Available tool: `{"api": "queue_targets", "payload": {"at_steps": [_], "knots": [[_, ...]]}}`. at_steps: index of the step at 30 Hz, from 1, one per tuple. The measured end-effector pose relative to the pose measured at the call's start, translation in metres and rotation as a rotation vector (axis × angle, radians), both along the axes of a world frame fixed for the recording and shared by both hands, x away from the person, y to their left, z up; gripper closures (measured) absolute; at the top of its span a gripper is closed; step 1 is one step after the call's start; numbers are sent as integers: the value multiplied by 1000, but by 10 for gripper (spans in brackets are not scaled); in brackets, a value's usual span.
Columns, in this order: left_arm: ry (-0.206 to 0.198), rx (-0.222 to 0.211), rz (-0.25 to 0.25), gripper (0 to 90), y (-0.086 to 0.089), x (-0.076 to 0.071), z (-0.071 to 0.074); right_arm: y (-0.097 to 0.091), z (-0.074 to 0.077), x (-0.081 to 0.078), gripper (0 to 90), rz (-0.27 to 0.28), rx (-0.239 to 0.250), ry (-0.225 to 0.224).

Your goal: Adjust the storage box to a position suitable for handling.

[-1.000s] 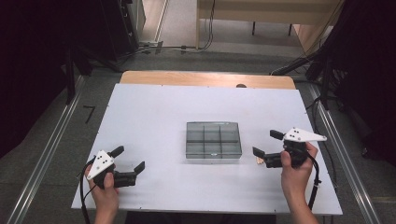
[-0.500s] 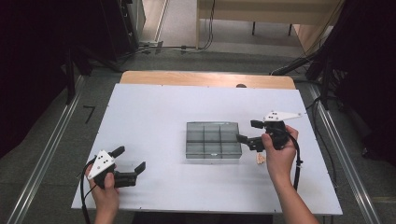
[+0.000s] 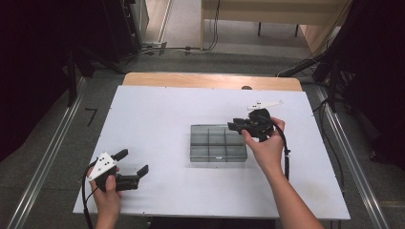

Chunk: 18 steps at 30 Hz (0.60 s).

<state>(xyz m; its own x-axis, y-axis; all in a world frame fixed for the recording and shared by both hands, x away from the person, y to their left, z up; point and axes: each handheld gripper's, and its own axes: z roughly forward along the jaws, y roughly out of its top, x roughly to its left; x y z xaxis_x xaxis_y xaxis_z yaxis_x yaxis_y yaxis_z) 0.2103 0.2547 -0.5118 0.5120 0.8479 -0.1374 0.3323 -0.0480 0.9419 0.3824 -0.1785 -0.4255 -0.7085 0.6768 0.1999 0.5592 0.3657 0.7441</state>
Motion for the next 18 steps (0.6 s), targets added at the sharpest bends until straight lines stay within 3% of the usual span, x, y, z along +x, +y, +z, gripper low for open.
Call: {"api": "queue_targets", "payload": {"at_steps": [5, 9, 14, 18], "knots": [[3, 6, 2, 0, -1, 0, 0, 14, -2, 9, 706, 7, -36, 19], [3, 8, 1, 0, -1, 0, 0, 20, -3, 17, 771, 9, -19, 28], [4, 18, 1, 0, -2, 0, 0, 25, -7, 29, 860, -3, -49, 44], [6, 21, 0, 0, -2, 0, 0, 30, -8, 39, 880, -18, -64, 62]]}}
